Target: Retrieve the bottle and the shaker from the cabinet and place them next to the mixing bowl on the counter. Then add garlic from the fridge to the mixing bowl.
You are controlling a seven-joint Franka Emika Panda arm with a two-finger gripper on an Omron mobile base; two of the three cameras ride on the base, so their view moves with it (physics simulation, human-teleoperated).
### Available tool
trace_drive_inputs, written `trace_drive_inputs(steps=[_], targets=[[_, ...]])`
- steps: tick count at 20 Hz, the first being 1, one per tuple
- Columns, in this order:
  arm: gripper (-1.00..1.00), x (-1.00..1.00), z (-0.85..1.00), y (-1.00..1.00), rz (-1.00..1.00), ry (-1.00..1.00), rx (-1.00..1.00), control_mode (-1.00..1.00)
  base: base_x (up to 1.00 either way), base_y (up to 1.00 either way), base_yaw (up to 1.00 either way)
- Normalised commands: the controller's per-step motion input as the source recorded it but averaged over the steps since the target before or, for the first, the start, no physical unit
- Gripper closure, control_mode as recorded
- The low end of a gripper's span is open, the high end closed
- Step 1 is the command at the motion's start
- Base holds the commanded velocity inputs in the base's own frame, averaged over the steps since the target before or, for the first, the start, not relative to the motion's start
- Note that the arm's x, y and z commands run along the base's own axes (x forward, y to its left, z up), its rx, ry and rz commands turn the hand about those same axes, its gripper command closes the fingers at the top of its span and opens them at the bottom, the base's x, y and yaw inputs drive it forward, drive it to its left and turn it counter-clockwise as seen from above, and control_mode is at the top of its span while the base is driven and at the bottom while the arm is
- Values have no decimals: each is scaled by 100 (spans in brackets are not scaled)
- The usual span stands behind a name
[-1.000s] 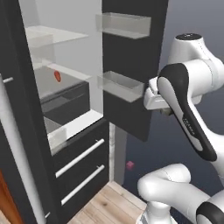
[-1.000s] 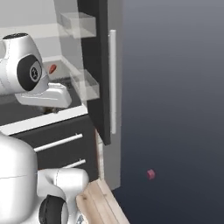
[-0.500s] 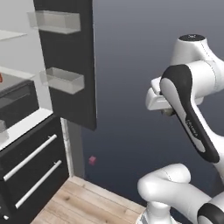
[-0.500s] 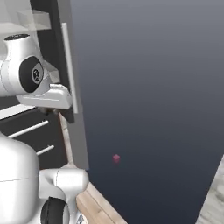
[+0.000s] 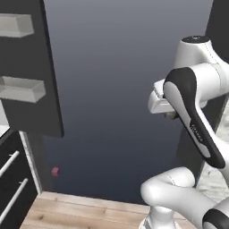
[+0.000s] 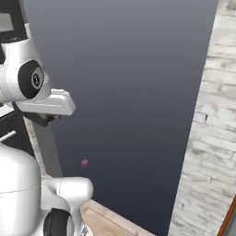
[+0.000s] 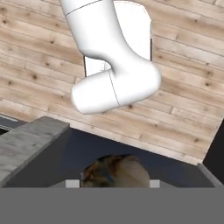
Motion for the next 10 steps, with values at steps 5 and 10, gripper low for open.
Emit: trace_drive_inputs(steps=[5,10], targets=[[100,0,0,0,0,0,0,100,-15,6,-62],[100,0,0,0,0,0,0,100,-42,0,-65]])
